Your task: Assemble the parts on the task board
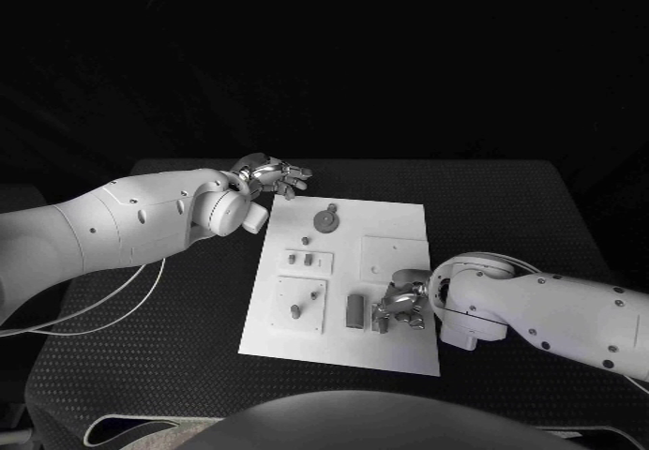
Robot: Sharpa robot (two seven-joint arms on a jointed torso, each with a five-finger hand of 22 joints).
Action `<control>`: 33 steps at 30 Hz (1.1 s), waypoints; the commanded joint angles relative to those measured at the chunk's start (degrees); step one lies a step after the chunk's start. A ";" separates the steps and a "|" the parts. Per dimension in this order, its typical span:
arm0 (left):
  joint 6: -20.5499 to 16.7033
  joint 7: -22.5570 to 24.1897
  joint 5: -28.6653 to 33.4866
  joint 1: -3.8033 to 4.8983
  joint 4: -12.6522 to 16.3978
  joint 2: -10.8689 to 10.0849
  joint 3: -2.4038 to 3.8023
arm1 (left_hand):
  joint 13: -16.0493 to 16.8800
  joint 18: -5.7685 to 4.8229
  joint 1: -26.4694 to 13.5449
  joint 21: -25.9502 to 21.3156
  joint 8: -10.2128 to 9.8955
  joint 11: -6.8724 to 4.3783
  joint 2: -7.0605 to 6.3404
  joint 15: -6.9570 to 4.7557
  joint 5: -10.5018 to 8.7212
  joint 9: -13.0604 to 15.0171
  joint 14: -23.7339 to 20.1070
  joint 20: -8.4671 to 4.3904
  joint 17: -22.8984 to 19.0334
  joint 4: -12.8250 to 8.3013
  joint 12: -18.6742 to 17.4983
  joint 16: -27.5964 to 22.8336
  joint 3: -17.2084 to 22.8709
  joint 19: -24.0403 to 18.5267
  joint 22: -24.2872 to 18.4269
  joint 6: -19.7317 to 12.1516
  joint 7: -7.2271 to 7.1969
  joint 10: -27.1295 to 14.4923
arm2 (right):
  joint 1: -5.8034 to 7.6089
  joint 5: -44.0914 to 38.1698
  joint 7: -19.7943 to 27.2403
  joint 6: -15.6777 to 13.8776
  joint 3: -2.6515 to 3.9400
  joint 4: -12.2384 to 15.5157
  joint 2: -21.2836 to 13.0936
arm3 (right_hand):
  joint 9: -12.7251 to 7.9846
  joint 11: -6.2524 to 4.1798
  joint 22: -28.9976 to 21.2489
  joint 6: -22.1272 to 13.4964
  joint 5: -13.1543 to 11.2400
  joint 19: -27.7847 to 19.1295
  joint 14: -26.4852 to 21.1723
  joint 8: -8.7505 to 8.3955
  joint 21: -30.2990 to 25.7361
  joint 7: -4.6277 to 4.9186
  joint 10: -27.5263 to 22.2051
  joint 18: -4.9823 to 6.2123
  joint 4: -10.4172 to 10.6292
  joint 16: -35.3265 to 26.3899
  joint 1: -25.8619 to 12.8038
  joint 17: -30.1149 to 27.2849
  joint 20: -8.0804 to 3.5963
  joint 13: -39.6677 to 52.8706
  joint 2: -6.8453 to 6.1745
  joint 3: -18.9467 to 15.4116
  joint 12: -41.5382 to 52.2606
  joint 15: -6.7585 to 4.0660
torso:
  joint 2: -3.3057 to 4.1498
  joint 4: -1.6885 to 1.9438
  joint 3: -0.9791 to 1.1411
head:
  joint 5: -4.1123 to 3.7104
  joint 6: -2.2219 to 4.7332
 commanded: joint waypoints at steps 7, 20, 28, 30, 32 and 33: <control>0.80 0.21 -0.29 0.05 0.04 0.05 0.03 | 0.09 -0.27 -0.21 -0.41 0.30 0.08 0.09 0.11 0.14 -0.11 0.08 -2.30 0.11 0.26 0.09 -0.28 0.14 -0.34 0.10 -0.59 0.01 -0.17 | -0.05 -0.26 1.77 0.68 0.05 -0.03 0.24 | -0.31 -0.57 -0.08 0.37 -2.42 0.05 -0.05 0.40 0.15 0.06 0.62 0.72 0.73 0.22 -1.21 0.00 -0.09 -0.01 -0.36 -0.37 0.24 -0.45 | 0.00 0.00 -0.02 | 0.03 0.02; 0.86 0.07 -0.36 0.05 0.05 0.05 0.03 | 0.09 -0.27 -0.23 -0.43 0.31 0.08 0.09 0.11 0.13 -0.13 0.08 -2.29 0.14 0.30 0.08 -0.30 0.13 -0.34 0.12 -0.60 0.01 -0.18 | -0.05 -0.14 2.00 0.72 0.05 -0.10 0.23 | -0.56 -0.65 -0.27 0.30 -6.53 0.20 -0.06 0.55 0.09 -0.01 0.62 0.72 4.26 0.22 -4.45 0.01 -0.27 0.04 -4.80 -1.21 0.17 -0.60 | 0.00 0.00 -0.02 | 0.11 0.00; 0.83 0.07 -0.39 0.05 0.04 0.04 0.03 | 0.09 -0.27 -0.25 -0.44 0.32 0.08 0.09 0.11 0.13 -0.14 0.08 -2.29 0.15 0.32 0.08 -0.30 0.13 -0.34 0.14 -0.61 0.02 -0.19 | -0.05 -0.33 2.15 0.59 0.05 -0.07 0.09 | -0.46 -0.69 -0.31 0.20 -6.55 0.29 -0.08 0.66 0.11 -0.04 0.63 0.72 4.94 0.25 -4.52 0.04 -0.44 0.07 -5.55 -1.14 0.18 -0.68 | 0.01 0.00 -0.01 | 0.10 0.01; 0.81 0.07 -0.42 0.05 0.02 0.04 0.03 | 0.10 -0.27 -0.24 -0.44 0.32 0.08 0.09 0.11 0.13 -0.15 0.08 -2.30 0.16 0.33 0.08 -0.30 0.13 -0.33 0.15 -0.61 0.01 -0.19 | -0.05 -0.33 2.24 0.67 0.05 -0.05 0.02 | -0.45 -0.70 -0.31 0.18 -6.54 0.30 -0.08 0.67 0.12 -0.05 0.63 0.72 4.98 0.26 -4.47 0.04 -0.46 0.08 -5.61 -1.11 0.18 -0.69 | 0.02 0.01 0.02 | 0.11 -0.02; 0.85 0.08 -0.42 0.05 0.02 0.07 0.03 | 0.10 -0.27 -0.24 -0.44 0.32 0.08 0.09 0.11 0.13 -0.15 0.08 -2.30 0.16 0.33 0.08 -0.30 0.14 -0.33 0.15 -0.61 0.01 -0.19 | -0.05 -0.33 2.44 0.81 0.05 0.00 -0.12 | -0.42 -0.70 -0.31 0.13 -6.54 0.31 -0.08 0.70 0.13 -0.05 0.63 0.72 4.98 0.27 -4.28 0.05 -0.52 0.09 -5.82 -1.04 0.18 -0.71 | 0.00 0.01 0.02 | 0.10 0.02; 0.85 0.08 -0.42 0.05 0.02 0.07 0.03 | 0.10 -0.27 -0.24 -0.45 0.32 0.08 0.09 0.11 0.13 -0.15 0.08 -2.30 0.16 0.33 0.08 -0.31 0.14 -0.33 0.15 -0.61 0.01 -0.19 | -0.05 -0.33 2.65 0.96 0.05 0.04 -0.22 | -0.39 -0.71 -0.31 0.11 -6.54 0.32 -0.09 0.73 0.15 -0.06 0.63 0.72 4.96 0.28 -4.09 0.06 -0.56 0.10 -5.96 -0.99 0.19 -0.72 | -0.01 0.01 0.01 | 0.10 0.02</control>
